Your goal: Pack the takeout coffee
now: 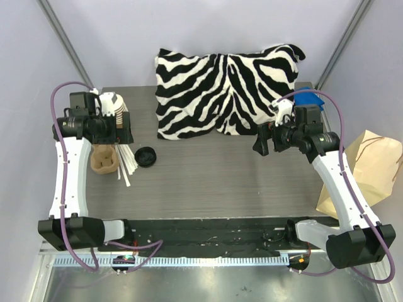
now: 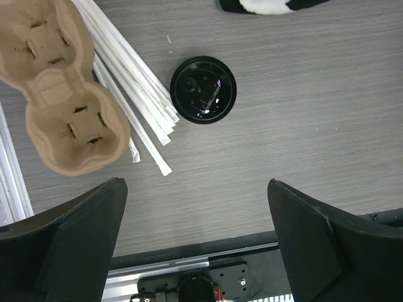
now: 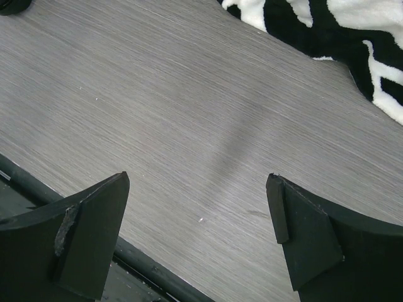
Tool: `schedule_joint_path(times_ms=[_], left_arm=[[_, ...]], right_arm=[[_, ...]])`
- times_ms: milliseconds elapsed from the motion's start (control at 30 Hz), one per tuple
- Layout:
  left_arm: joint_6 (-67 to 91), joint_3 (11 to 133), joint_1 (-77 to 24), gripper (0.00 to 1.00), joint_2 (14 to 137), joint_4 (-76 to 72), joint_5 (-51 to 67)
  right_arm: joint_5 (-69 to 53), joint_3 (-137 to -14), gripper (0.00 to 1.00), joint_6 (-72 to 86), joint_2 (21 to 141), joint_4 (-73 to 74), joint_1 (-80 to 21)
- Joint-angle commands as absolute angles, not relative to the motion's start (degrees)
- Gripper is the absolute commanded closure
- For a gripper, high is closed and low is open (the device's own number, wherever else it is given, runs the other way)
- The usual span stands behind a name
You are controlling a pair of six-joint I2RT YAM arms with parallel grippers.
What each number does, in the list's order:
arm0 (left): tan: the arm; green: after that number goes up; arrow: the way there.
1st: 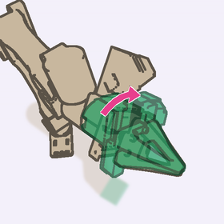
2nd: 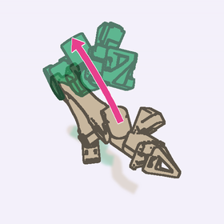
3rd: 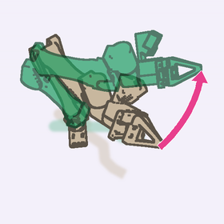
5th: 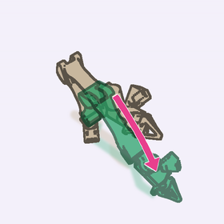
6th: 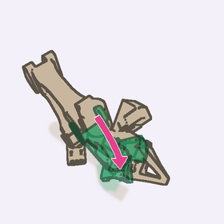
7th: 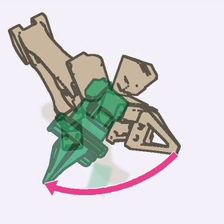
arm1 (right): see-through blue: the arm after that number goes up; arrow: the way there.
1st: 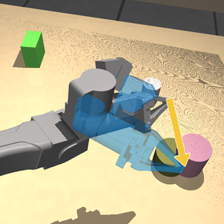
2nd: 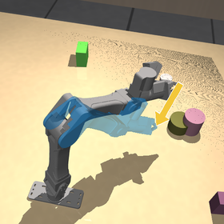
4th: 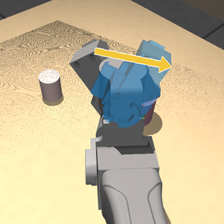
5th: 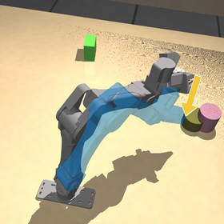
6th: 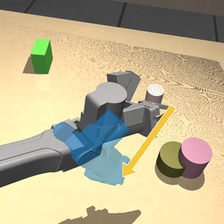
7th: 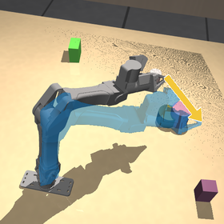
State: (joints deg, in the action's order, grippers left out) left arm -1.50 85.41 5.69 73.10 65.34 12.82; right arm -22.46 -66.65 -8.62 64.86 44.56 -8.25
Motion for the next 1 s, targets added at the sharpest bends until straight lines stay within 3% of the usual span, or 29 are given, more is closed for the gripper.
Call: schedule_joint_path(times_ms=[0, 133, 500, 733, 933, 967], left_arm=[[-2.6, 91.3, 5.9, 0.00, 75.9, 66.9, 11.3], [-3.7, 98.9, 5.9, 0.00, 81.9, 69.0, 10.4], [-4.3, 133.7, 6.0, 0.00, 103.9, 70.8, 6.2], [-6.5, 136.6, 6.0, 0.00, 111.4, 65.1, 3.4], [-5.9, 134.0, 5.9, 0.16, 115.5, 60.6, 2.4], [-5.6, 134.6, 6.0, 0.23, 116.3, 60.7, 3.1]], right_arm=[[-22.8, -67.7, 0.00, -8.9, 64.2, 43.1, -8.3], [-24.3, -67.4, 0.00, -9.1, 64.0, 43.4, -8.3], [-23.4, -66.5, 0.00, -10.4, 64.4, 44.2, -8.3], [-24.5, -67.5, 0.00, -11.1, 67.8, 44.3, -8.3], [-24.4, -68.6, 0.00, -11.3, 71.1, 44.4, -8.3], [-24.3, -68.3, 0.00, -11.4, 71.4, 44.4, -8.3]])
